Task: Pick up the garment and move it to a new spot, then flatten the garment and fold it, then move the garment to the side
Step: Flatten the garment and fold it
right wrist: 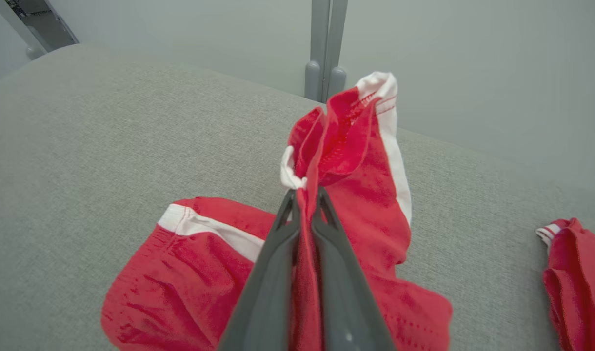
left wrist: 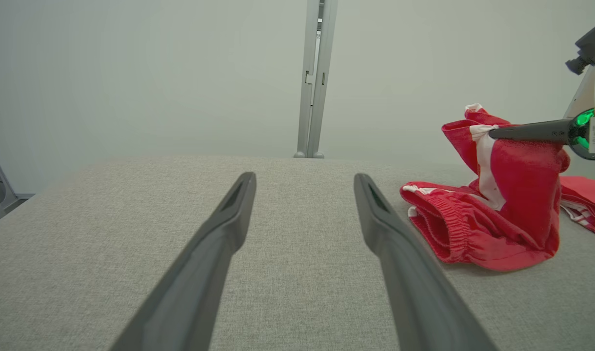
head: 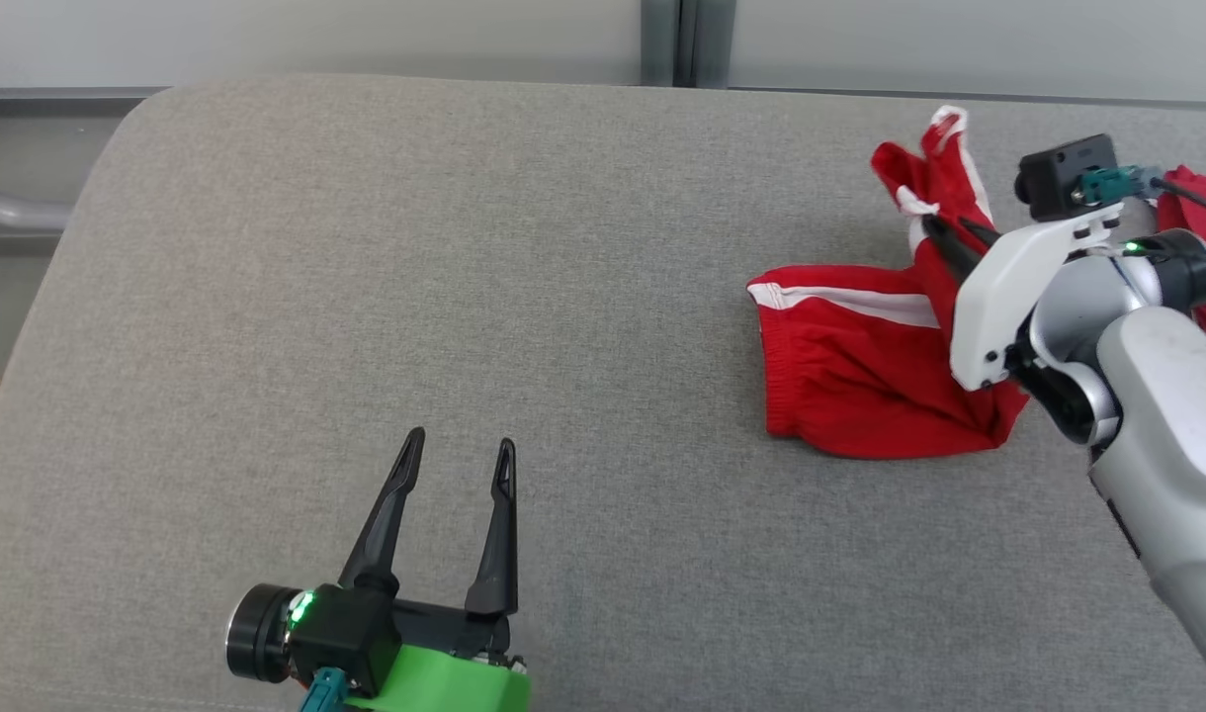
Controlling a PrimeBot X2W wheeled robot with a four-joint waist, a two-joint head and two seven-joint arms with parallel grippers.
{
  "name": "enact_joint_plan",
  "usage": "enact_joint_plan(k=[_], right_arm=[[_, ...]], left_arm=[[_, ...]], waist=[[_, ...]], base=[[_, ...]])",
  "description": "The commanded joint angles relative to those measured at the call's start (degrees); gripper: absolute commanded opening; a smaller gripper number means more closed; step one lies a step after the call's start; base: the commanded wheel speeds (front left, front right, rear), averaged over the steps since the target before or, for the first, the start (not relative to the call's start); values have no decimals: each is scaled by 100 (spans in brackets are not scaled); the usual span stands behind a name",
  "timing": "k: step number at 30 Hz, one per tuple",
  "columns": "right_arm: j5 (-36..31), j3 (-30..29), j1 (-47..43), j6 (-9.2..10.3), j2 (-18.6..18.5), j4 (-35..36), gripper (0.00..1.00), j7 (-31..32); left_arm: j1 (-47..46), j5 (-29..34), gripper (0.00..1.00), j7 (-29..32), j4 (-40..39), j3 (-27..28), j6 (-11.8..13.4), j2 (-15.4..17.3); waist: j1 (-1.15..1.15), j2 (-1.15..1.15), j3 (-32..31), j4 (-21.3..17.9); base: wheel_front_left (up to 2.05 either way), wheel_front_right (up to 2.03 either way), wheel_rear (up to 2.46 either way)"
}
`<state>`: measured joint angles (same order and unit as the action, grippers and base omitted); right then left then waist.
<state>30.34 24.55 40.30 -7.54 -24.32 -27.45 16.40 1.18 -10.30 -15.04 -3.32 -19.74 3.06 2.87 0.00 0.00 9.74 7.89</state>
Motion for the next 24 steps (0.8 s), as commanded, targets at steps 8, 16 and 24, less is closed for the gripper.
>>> enact_joint_plan(k=[8, 16, 24], right_arm=[[-381, -248, -679, 11, 611, 795, 0, 301], [-391, -257, -1104, 11, 1135, 1077, 7, 520], [97, -281, -1172, 12, 1322, 1424, 100, -110]], left_arm=[[36, -40, 100, -15, -1, 6, 62, 7], [-109, -66, 100, -16, 30, -68, 14, 7], [-206, -73, 100, -16, 23, -41, 1, 7]], waist=[[0, 0, 90, 213], [0, 0, 196, 154], [0, 0, 283, 76]], base=[[0, 0, 0], [0, 0, 0], [0, 0, 0]])
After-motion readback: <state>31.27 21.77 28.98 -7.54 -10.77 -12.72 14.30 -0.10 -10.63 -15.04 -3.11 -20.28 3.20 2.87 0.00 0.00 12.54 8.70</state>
